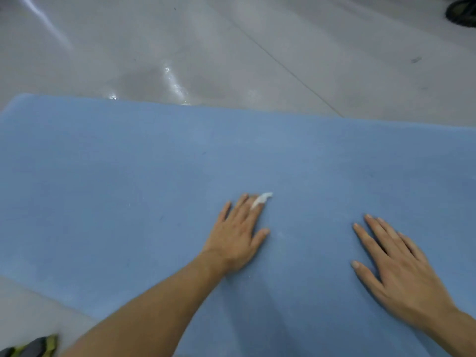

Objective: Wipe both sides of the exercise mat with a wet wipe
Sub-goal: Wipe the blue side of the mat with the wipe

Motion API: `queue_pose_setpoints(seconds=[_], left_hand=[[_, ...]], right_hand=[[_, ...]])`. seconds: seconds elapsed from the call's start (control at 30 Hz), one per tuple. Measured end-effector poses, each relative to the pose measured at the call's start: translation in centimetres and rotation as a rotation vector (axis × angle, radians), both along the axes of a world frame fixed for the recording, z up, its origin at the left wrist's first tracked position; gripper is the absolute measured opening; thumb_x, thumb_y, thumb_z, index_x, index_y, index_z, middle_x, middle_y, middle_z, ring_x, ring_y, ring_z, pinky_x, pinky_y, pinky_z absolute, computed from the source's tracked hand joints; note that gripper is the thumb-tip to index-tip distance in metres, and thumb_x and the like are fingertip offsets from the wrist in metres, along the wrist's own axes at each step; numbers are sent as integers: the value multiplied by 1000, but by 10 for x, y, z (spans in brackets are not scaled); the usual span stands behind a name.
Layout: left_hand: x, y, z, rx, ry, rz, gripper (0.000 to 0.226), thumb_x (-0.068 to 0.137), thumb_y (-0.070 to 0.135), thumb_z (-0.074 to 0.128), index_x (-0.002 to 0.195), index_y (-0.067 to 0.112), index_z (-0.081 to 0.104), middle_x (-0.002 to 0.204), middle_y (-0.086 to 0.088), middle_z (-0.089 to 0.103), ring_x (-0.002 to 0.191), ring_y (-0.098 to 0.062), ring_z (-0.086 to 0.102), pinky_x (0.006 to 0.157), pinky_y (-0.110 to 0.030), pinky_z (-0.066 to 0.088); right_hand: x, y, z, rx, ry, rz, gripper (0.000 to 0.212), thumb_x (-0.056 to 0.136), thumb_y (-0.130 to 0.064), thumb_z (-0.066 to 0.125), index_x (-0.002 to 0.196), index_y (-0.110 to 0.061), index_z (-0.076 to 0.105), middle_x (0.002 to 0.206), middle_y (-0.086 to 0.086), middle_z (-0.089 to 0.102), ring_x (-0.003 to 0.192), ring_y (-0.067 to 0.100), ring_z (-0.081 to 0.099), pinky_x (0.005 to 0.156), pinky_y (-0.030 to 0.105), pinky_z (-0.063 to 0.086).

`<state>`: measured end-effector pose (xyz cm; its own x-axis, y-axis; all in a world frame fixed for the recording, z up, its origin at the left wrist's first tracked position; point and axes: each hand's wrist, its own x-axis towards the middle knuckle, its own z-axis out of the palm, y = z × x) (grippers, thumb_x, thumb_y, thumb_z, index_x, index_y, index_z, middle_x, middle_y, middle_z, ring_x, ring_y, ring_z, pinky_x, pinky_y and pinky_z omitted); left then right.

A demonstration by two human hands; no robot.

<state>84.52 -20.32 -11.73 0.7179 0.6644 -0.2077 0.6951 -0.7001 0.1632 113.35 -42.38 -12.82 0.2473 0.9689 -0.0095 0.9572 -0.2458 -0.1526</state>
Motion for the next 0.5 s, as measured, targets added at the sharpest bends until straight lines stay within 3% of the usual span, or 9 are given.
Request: queue_pose_setpoints(seconds=[0.1,0.23,0.3,0.4,0.5], left_hand=[[-28,47,5,-5,15,333,80,95,69,8,165,32,0,173,11,1,159,-11,-5,128,-46,0],[-48,83,8,-17,-3,629,73,105,59,25,166,23,8,173,4,5,159,-17,0,127,-50,8],[-43,82,5,0,-39,607,73,105,58,28,165,21,8,174,2,1,159,-18,1,126,-49,12],[-14,58,0,-30,-69,413,81,102,64,21,166,18,5,173,-1,-15,160,-23,-3,128,-44,6],[24,21,-4,-60,-112,196,87,94,66,9,166,19,7,173,-1,-13,160,-23,-6,129,-42,-1]], right_hand=[[-2,11,2,-18,-16,-34,76,94,-63,35,160,-24,40,170,1,29,156,20,26,124,38,14],[-2,22,10,-86,-64,-65,80,87,-67,39,155,-25,49,165,3,39,151,25,35,117,49,34],[-1,26,14,-152,-96,-69,81,85,-69,39,152,-26,51,162,5,44,148,28,42,109,54,45],[2,29,15,-220,-124,-57,82,84,-70,40,152,-26,52,160,7,45,145,31,46,103,55,52],[1,27,15,-228,-107,-42,81,88,-69,37,157,-27,46,165,5,38,150,26,37,110,53,44]])
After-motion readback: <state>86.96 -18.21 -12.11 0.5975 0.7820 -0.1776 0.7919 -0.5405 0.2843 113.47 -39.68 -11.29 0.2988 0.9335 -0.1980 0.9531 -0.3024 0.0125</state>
